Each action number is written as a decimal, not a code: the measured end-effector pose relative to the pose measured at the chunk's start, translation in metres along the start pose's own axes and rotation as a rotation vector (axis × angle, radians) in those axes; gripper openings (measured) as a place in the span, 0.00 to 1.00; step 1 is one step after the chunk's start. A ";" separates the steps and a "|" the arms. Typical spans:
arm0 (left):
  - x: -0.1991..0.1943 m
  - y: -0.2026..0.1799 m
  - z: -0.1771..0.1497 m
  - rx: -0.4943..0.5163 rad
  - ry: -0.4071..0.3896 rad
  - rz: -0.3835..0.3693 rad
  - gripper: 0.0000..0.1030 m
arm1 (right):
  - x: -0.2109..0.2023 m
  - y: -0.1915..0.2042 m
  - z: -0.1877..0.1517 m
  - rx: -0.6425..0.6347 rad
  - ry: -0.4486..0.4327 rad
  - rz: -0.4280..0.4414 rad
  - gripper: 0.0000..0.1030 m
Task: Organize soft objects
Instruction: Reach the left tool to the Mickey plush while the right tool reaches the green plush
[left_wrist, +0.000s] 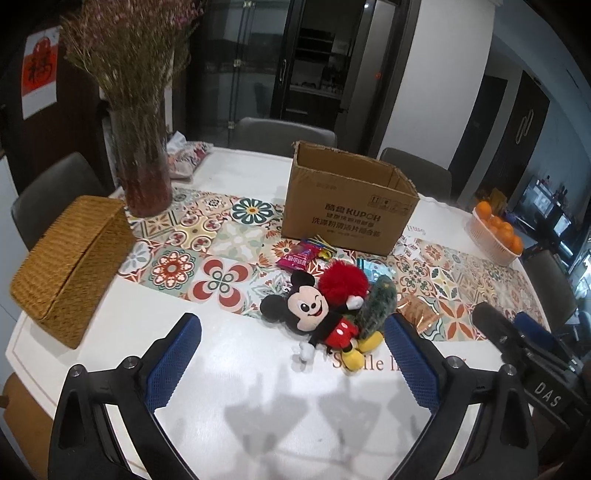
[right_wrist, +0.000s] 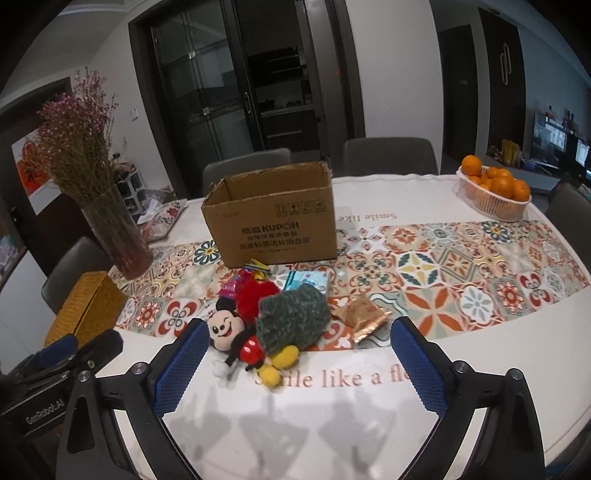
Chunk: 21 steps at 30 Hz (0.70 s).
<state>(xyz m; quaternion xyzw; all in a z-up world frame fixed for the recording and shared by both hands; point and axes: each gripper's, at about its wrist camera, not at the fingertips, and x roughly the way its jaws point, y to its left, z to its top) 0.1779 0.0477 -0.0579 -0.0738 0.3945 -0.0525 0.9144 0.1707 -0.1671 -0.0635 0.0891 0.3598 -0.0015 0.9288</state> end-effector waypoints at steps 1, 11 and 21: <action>0.005 0.003 0.003 -0.001 0.009 -0.004 0.94 | 0.007 0.003 0.001 -0.002 0.010 0.000 0.95; 0.067 0.022 0.022 -0.041 0.168 -0.062 0.92 | 0.077 0.020 -0.003 0.020 0.173 -0.019 0.86; 0.131 0.022 0.026 -0.130 0.365 -0.069 0.87 | 0.126 0.025 -0.013 0.024 0.276 0.010 0.80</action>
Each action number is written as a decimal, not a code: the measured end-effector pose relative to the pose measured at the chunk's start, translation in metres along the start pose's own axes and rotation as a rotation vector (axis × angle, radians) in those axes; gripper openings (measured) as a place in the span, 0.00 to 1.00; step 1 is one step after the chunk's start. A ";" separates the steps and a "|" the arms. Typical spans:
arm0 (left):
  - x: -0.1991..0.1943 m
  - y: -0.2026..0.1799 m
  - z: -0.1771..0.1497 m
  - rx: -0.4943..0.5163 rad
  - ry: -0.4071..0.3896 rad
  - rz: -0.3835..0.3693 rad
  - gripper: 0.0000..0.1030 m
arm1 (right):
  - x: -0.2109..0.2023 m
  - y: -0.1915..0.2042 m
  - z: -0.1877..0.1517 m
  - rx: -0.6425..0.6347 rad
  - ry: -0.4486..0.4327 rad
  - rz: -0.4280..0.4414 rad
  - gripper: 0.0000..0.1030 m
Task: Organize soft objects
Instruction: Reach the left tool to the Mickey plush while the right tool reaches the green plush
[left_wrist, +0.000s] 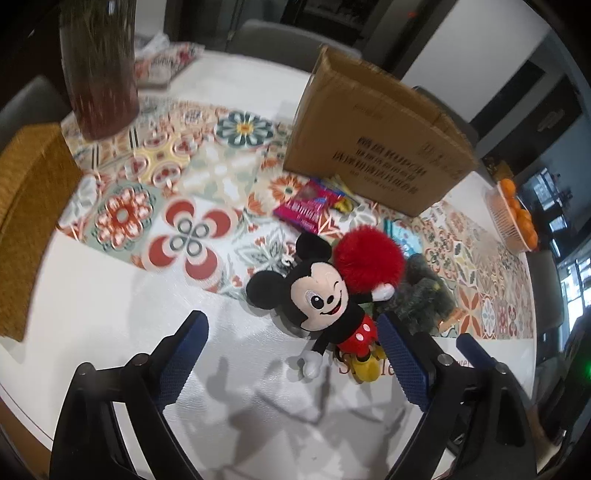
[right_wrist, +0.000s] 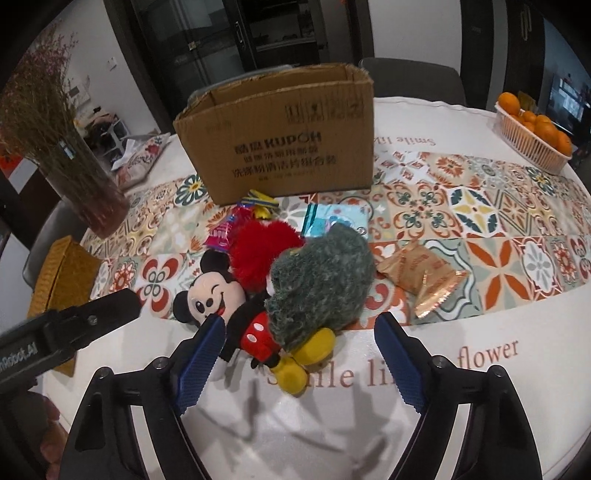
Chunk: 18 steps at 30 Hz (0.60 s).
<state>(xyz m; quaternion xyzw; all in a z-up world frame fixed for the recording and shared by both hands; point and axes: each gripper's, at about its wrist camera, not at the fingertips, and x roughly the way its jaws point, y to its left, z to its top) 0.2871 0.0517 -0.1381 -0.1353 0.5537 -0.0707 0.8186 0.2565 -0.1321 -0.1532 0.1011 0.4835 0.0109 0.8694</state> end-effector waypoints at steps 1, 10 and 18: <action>0.004 -0.001 0.001 -0.008 0.012 0.001 0.87 | 0.004 0.001 0.001 -0.004 0.001 0.001 0.80; 0.044 -0.015 0.009 -0.058 0.073 0.051 0.83 | 0.032 -0.015 0.011 -0.010 0.024 -0.017 0.72; 0.075 -0.026 0.009 -0.076 0.113 0.100 0.77 | 0.040 -0.026 0.017 -0.029 0.011 -0.001 0.62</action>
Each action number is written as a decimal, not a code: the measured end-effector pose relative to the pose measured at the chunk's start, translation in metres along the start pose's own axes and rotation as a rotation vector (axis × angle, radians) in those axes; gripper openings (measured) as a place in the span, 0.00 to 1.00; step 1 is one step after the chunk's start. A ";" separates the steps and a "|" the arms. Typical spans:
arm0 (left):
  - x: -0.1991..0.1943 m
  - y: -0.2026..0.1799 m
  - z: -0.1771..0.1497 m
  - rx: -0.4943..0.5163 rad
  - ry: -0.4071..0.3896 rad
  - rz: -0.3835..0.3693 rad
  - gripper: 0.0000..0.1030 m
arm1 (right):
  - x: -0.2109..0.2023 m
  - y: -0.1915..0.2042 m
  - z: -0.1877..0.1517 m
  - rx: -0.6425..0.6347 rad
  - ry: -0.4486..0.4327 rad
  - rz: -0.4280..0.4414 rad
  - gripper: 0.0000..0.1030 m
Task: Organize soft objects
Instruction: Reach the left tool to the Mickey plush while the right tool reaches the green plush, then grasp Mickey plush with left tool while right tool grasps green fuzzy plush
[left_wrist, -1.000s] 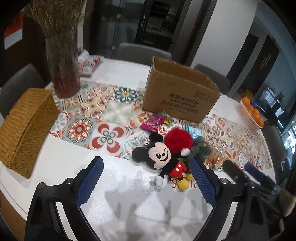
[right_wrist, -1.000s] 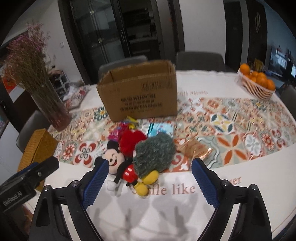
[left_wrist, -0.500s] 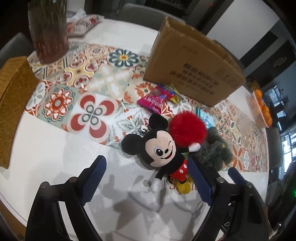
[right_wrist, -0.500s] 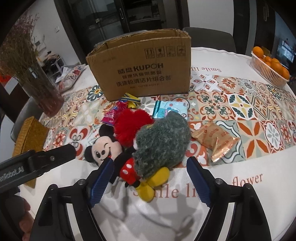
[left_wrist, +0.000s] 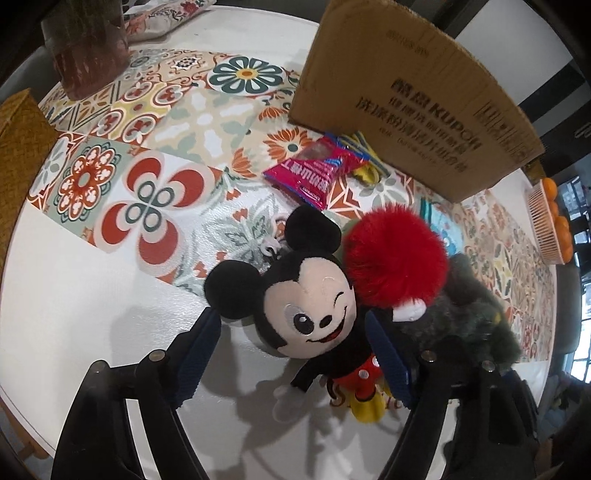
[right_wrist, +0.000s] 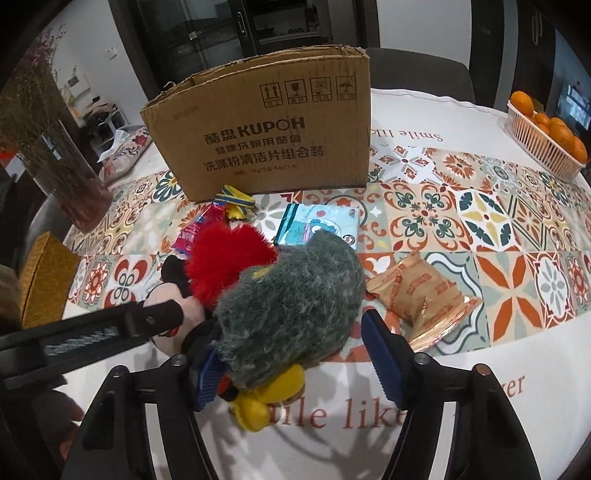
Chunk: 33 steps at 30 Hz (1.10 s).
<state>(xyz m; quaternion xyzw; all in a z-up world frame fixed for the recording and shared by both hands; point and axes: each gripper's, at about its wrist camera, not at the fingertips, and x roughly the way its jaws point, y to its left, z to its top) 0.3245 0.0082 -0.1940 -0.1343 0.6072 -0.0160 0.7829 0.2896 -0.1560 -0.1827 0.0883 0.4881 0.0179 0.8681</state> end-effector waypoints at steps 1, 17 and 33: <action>0.004 -0.002 -0.001 0.002 0.005 0.015 0.76 | 0.000 -0.002 0.000 0.003 0.000 0.005 0.60; 0.026 -0.012 -0.005 0.000 -0.043 0.036 0.61 | 0.021 -0.024 0.000 0.052 0.080 0.060 0.25; -0.033 -0.013 -0.034 0.113 -0.211 0.029 0.58 | -0.027 -0.032 0.004 0.062 -0.007 0.101 0.17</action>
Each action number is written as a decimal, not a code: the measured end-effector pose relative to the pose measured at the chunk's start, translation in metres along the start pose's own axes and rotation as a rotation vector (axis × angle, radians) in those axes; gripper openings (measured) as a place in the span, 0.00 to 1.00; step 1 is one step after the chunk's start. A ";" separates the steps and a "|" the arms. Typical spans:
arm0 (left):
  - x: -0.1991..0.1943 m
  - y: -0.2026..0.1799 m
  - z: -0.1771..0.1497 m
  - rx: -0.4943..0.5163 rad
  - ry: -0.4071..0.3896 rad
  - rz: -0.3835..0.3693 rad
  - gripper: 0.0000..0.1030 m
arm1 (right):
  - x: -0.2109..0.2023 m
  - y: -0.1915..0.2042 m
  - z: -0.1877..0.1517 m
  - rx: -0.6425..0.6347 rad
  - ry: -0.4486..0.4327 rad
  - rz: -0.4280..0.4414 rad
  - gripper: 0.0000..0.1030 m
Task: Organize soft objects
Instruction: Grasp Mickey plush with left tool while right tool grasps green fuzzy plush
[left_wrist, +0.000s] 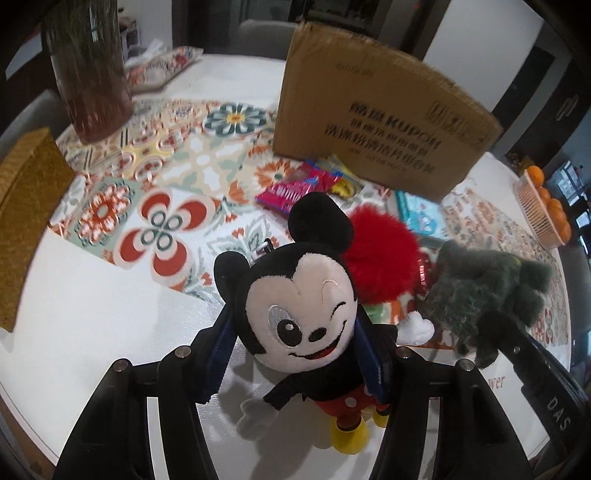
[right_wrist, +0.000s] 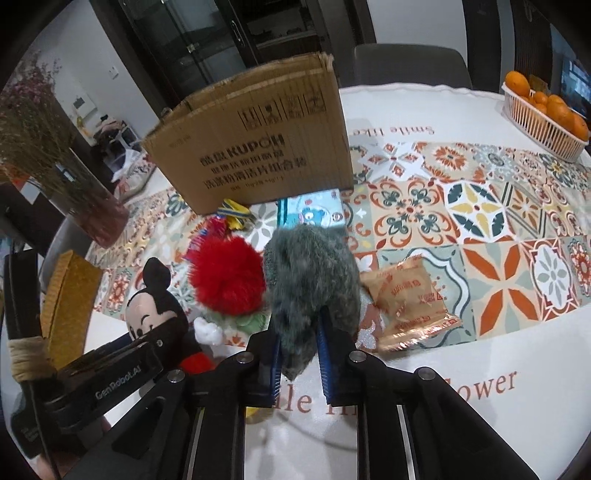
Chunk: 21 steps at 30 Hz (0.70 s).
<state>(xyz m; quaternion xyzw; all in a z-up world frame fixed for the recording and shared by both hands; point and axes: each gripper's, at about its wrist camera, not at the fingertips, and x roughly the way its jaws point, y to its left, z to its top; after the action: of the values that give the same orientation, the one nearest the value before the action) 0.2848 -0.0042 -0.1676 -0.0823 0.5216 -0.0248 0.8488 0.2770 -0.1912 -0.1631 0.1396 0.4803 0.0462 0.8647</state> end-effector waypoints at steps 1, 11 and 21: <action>-0.005 -0.001 0.000 0.011 -0.016 0.001 0.58 | -0.004 0.000 0.000 0.000 -0.007 0.003 0.16; -0.046 -0.011 0.007 0.083 -0.158 -0.011 0.58 | -0.037 0.004 0.002 -0.007 -0.086 0.017 0.08; -0.075 -0.021 0.016 0.154 -0.253 -0.040 0.58 | -0.065 0.010 0.011 -0.018 -0.171 0.032 0.08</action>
<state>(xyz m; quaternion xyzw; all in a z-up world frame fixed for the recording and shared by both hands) 0.2659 -0.0132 -0.0913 -0.0300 0.4054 -0.0710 0.9109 0.2524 -0.1983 -0.1016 0.1428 0.4019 0.0520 0.9030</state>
